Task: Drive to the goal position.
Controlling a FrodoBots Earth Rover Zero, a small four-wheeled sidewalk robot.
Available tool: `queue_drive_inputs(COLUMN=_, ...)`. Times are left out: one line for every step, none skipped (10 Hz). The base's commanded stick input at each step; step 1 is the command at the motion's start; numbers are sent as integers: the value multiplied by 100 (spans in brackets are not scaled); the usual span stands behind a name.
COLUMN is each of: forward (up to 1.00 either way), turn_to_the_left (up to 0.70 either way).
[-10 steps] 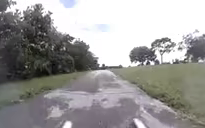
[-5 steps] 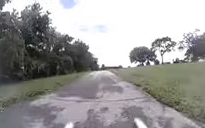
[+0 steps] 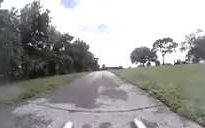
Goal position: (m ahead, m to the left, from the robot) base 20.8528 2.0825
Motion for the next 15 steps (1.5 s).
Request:
queue_drive_inputs(forward=70, turn_to_the_left=-26)
queue_drive_inputs(forward=70, turn_to_the_left=-9)
queue_drive_inputs(forward=70, turn_to_the_left=-2)
queue_drive_inputs(forward=70, turn_to_the_left=0)
queue_drive_inputs(forward=70, turn_to_the_left=0)
queue_drive_inputs(forward=70, turn_to_the_left=0)
queue_drive_inputs(forward=70, turn_to_the_left=0)
queue_drive_inputs(forward=70, turn_to_the_left=-1)
queue_drive_inputs(forward=70, turn_to_the_left=-27)
queue_drive_inputs(forward=70, turn_to_the_left=-34)
queue_drive_inputs(forward=70, turn_to_the_left=-35)
queue_drive_inputs(forward=70, turn_to_the_left=-25)
queue_drive_inputs(forward=70, turn_to_the_left=-6)
queue_drive_inputs(forward=70, turn_to_the_left=0)
queue_drive_inputs(forward=70, turn_to_the_left=0)
